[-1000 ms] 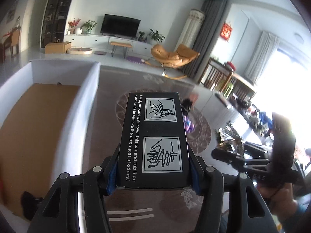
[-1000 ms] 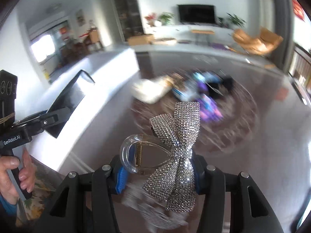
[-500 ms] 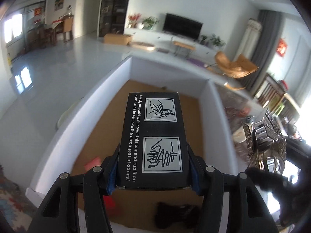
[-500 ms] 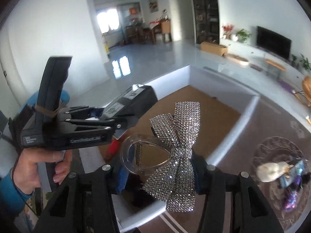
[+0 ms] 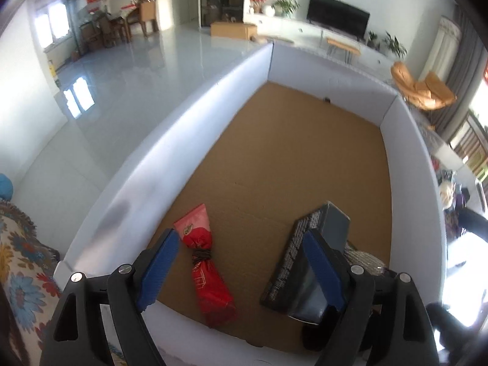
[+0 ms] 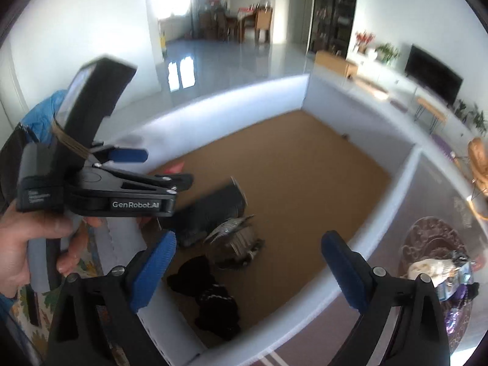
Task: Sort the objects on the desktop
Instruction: 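Carry the black box and rhinestone bow clip over the white bin and open both grippers, then move both tools back over the table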
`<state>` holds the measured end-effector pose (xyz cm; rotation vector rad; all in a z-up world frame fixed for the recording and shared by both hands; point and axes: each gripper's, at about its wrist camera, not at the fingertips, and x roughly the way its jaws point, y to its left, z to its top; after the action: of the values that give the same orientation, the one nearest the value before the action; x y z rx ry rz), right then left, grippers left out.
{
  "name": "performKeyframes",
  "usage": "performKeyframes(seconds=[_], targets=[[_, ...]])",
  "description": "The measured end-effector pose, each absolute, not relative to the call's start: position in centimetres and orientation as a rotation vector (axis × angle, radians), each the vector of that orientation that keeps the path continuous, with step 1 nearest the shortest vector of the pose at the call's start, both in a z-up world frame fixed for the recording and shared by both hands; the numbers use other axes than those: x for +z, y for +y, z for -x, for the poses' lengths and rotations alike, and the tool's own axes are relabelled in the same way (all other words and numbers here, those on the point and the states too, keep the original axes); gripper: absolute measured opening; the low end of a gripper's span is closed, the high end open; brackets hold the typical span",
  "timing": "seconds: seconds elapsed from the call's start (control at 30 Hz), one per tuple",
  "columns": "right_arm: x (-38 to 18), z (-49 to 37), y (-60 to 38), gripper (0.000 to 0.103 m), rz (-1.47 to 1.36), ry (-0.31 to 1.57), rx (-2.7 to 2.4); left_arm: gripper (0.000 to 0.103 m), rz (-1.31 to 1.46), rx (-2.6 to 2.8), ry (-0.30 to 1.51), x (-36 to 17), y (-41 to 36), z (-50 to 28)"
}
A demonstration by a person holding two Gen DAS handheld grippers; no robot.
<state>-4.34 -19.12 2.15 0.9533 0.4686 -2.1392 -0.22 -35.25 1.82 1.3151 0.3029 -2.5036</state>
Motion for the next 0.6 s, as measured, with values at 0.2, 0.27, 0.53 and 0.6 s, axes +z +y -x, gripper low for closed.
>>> performKeyframes(seconds=[0.2, 0.27, 0.53, 0.6], targets=[[4.8, 3.5, -11.6, 0.101, -0.808, 0.347, -2.334, 0.083, -1.121, -2.617, 0.254, 4.5, -32.1, -0.5], [5.0, 3.4, -8.9, 0.103, -0.775, 0.336, -2.42, 0.083, -1.061, -2.682, 0.227, 5.8, -30.1, -0.9], [-0.9, 5.2, 6.6, 0.103, -0.913, 0.489, -2.789, 0.093, -0.923, -3.052, 0.133, 12.3, -16.7, -2.3], [-2.9, 5.8, 10.3, 0.103, -1.016, 0.504, -2.831, 0.1, -0.929, -3.131, 0.115, 12.8, -12.9, -2.1]])
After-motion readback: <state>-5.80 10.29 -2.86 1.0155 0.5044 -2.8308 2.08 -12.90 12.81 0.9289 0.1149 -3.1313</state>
